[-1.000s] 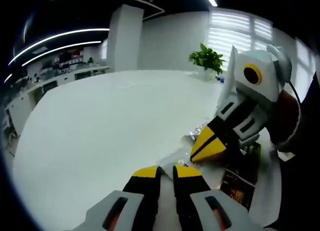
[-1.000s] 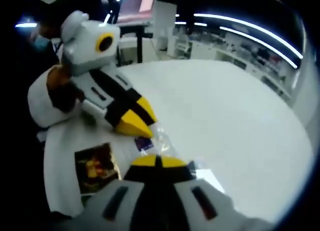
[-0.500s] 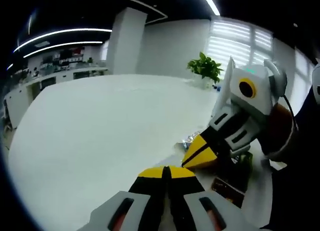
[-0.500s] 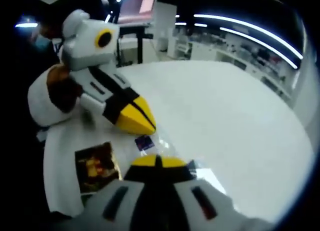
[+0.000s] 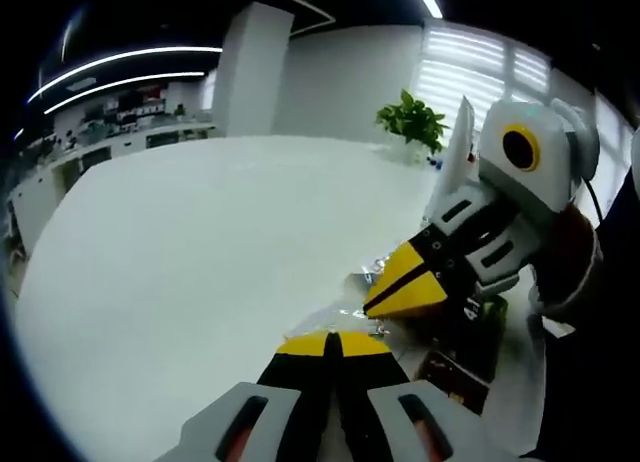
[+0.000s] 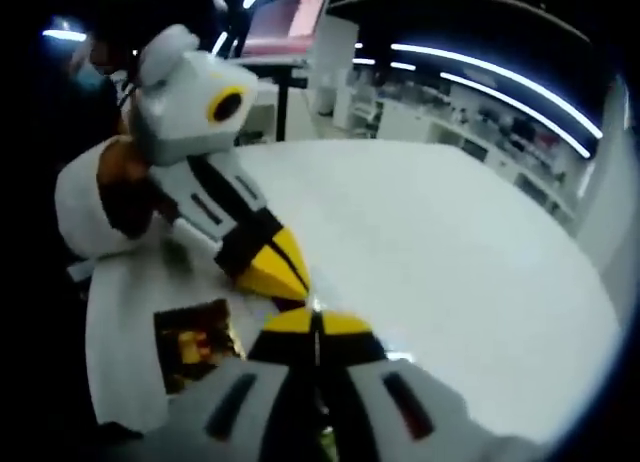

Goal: Arrange the skincare products in the storage area until every visible bottle or jar stands upright without overlapping.

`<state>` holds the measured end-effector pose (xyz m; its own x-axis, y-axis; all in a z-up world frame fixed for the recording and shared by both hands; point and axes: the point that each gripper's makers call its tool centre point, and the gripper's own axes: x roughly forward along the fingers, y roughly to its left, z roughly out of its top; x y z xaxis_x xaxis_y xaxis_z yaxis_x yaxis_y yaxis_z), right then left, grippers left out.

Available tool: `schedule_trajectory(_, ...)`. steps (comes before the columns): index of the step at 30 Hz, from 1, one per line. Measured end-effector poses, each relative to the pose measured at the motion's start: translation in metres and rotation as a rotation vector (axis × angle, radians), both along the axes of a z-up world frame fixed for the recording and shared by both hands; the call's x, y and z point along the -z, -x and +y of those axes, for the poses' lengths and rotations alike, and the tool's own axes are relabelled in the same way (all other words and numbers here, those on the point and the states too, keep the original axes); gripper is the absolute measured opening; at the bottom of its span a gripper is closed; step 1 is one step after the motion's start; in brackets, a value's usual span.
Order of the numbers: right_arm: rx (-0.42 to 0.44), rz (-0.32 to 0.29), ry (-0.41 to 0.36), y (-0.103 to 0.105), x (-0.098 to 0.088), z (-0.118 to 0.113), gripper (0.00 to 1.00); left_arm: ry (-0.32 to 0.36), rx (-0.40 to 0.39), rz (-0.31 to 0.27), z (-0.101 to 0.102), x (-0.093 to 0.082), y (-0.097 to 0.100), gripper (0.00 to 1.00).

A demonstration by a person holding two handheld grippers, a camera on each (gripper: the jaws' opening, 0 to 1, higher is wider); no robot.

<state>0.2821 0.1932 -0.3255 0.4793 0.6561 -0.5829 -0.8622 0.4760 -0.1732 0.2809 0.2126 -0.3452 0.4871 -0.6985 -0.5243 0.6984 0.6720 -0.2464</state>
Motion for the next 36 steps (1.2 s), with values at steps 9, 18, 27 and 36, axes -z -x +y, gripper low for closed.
schedule_trajectory(9,0.112,-0.011,0.033,0.005,-0.003,-0.036,0.00,0.016,0.027,-0.022,-0.012,-0.012,-0.001,0.00)
schedule_trajectory(18,0.225,-0.021,0.086,0.024,0.000,-0.077,0.00,0.004,0.115,-0.065,-0.044,-0.019,-0.003,0.00)
schedule_trajectory(27,0.314,-0.004,0.077,0.034,0.007,-0.102,0.00,-0.018,0.189,-0.061,-0.075,-0.016,-0.002,0.00)
schedule_trajectory(36,0.354,-0.054,0.170,0.031,0.016,-0.120,0.00,-0.053,0.210,-0.043,-0.082,-0.007,-0.003,0.00)
